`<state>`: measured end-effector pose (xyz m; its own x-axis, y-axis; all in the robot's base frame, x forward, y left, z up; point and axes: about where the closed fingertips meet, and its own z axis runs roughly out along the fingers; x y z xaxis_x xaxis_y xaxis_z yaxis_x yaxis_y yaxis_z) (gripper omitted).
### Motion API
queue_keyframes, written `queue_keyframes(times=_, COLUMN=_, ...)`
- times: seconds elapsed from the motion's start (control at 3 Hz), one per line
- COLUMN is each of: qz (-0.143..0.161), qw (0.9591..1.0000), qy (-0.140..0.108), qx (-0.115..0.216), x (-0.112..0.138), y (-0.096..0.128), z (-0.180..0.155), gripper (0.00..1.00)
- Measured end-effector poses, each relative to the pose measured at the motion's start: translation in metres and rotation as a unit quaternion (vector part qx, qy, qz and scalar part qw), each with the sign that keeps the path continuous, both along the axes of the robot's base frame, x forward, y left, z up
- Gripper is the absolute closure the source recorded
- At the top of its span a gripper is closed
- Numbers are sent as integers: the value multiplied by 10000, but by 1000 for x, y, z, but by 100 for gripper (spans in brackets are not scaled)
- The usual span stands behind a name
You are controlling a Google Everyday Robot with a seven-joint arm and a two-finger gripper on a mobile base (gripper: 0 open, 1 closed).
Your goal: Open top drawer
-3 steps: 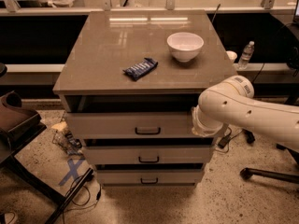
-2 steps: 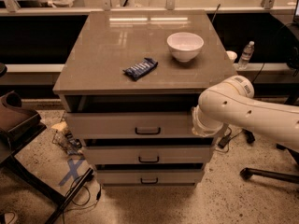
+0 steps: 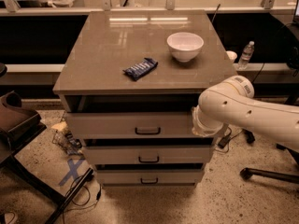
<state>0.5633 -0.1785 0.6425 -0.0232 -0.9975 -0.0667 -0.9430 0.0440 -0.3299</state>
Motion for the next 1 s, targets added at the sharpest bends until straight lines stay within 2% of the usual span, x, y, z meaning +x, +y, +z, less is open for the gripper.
queue_keyframes(times=0.67, qz=0, qw=10000, qy=1, qx=0, x=0, y=0, z=0, gripper=16)
queue_keyframes(times=1.0, qz=1, qw=10000, qy=1, qx=0, x=0, y=0, z=0, gripper=0)
